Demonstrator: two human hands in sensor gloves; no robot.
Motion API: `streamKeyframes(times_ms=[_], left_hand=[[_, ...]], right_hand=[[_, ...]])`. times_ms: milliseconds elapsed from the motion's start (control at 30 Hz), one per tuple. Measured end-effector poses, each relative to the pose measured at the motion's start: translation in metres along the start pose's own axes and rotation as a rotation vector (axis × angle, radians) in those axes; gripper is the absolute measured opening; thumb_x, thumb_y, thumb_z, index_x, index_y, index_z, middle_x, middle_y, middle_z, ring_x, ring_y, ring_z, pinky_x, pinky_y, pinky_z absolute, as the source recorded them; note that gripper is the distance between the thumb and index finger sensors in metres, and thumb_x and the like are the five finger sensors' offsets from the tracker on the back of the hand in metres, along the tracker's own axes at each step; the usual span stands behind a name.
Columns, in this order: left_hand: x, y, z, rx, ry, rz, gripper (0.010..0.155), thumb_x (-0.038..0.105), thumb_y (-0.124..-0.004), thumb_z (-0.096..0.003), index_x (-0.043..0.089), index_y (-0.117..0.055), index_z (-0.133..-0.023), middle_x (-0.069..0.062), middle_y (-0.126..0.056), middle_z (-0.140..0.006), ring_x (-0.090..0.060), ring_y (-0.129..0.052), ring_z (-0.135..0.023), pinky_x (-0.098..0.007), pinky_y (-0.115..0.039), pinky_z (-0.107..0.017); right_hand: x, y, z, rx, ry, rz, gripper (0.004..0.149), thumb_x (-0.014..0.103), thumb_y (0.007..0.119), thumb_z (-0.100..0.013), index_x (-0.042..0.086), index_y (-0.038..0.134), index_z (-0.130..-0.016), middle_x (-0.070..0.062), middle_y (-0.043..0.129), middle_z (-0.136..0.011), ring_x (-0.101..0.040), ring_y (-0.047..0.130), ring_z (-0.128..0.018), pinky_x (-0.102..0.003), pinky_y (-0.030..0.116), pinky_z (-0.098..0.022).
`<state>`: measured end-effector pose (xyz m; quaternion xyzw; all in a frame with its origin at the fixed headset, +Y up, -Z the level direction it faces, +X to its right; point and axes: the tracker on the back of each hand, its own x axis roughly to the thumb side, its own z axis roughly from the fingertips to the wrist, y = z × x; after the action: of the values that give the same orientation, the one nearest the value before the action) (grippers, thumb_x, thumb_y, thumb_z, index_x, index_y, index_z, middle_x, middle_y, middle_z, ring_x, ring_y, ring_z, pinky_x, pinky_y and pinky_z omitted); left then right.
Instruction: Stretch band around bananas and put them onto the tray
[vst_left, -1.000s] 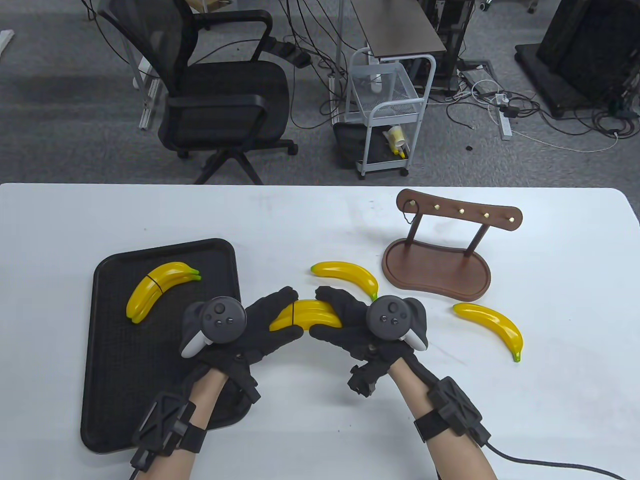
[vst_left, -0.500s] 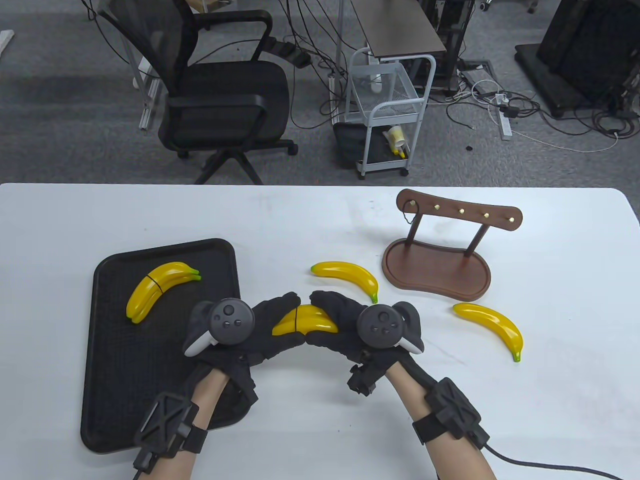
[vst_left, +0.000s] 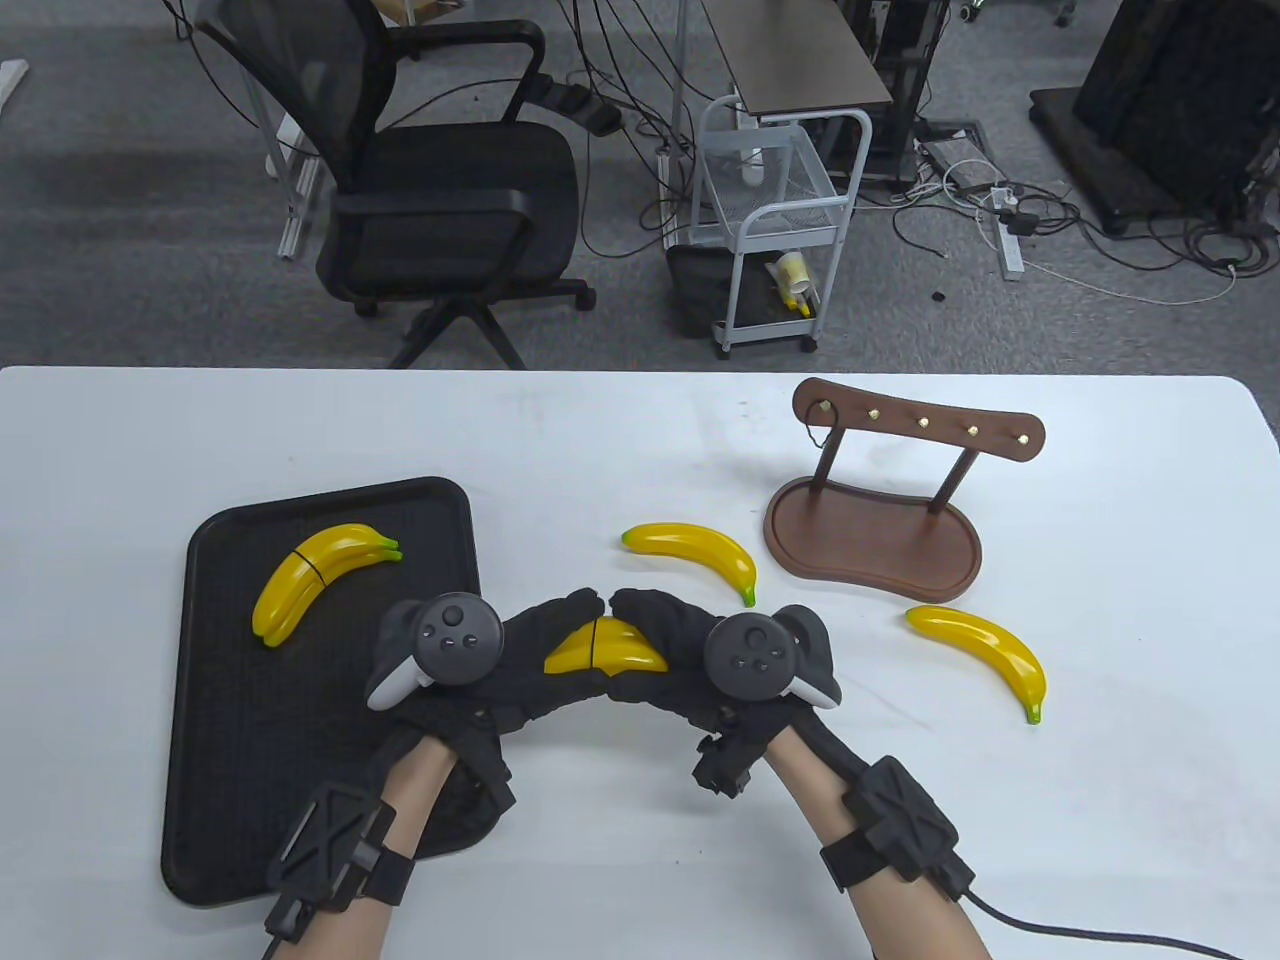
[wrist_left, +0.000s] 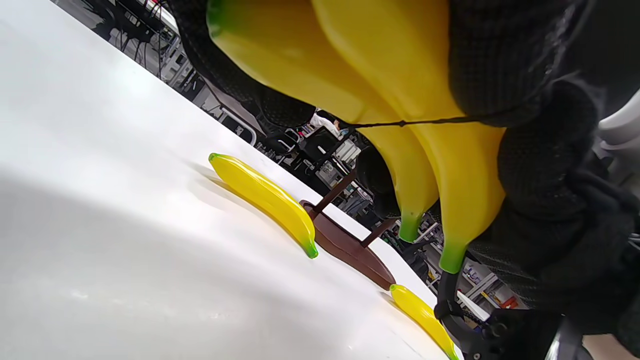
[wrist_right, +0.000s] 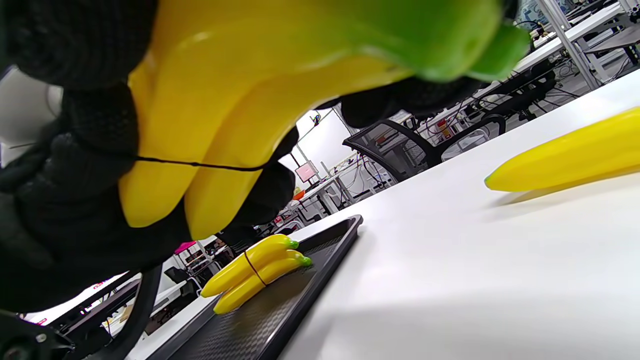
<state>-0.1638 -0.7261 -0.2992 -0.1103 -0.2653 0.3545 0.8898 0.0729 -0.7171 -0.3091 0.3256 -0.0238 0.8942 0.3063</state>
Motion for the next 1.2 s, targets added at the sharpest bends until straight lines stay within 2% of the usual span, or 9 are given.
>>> streamKeyframes(times_ms=[233,400,567,800,1000,1200], left_hand=[[0.003,0.001,0.0,0.02,0.018,-0.051,0.079,0.059,-0.078,-0.0519,0.023,-0.047,-0.115,-0.004,-0.063,-0.121,-0.033,-0.077,-0.104,-0.053,-0.06,-0.081],[0.007,0.001,0.001,0.054,0.026,-0.122,0.079,0.061,-0.077,-0.0518,0.024,-0.047,-0.115,-0.004,-0.063,-0.121,-0.032,-0.077,-0.104,-0.051,-0.061,-0.081],[0.012,0.001,0.001,0.068,0.028,-0.147,0.079,0.061,-0.077,-0.0522,0.024,-0.046,-0.115,-0.004,-0.063,-0.121,-0.031,-0.077,-0.103,-0.051,-0.061,-0.081],[0.015,0.0,0.001,0.088,0.028,-0.169,0.08,0.062,-0.077,-0.0523,0.024,-0.047,-0.115,-0.004,-0.063,-0.12,-0.031,-0.078,-0.103,-0.051,-0.061,-0.081],[0.016,-0.001,0.001,0.088,0.028,-0.167,0.08,0.062,-0.078,-0.0521,0.023,-0.048,-0.115,-0.005,-0.064,-0.12,-0.031,-0.078,-0.103,-0.051,-0.062,-0.081],[0.015,0.001,0.002,0.087,0.012,-0.148,0.082,0.062,-0.079,-0.0501,0.023,-0.048,-0.115,-0.005,-0.065,-0.119,-0.031,-0.079,-0.102,-0.051,-0.063,-0.081]], right_hand=[[-0.001,0.0,0.0,0.04,0.012,-0.003,0.086,0.064,0.068,-0.045,0.011,0.051,-0.111,-0.018,0.063,-0.111,-0.045,0.076,-0.091,-0.058,0.074,-0.058],[0.003,0.001,-0.001,0.07,0.004,0.03,0.092,0.067,0.066,-0.045,0.008,0.045,-0.113,-0.021,0.055,-0.115,-0.05,0.066,-0.097,-0.062,0.069,-0.061],[0.009,0.0,-0.001,0.049,0.003,0.075,0.098,0.071,0.065,-0.044,0.005,0.045,-0.114,-0.024,0.054,-0.115,-0.053,0.063,-0.099,-0.065,0.067,-0.061],[0.017,0.002,0.0,0.005,0.001,0.159,0.103,0.076,0.063,-0.042,0.004,0.047,-0.113,-0.025,0.056,-0.114,-0.054,0.065,-0.097,-0.066,0.068,-0.06],[0.017,0.002,0.0,-0.018,-0.003,0.138,0.098,0.073,0.067,-0.044,0.004,0.05,-0.112,-0.024,0.06,-0.112,-0.053,0.071,-0.092,-0.066,0.069,-0.059],[0.014,-0.003,0.002,-0.036,-0.026,0.089,0.092,0.067,0.073,-0.042,0.008,0.054,-0.11,-0.021,0.065,-0.11,-0.048,0.077,-0.088,-0.063,0.07,-0.059]])
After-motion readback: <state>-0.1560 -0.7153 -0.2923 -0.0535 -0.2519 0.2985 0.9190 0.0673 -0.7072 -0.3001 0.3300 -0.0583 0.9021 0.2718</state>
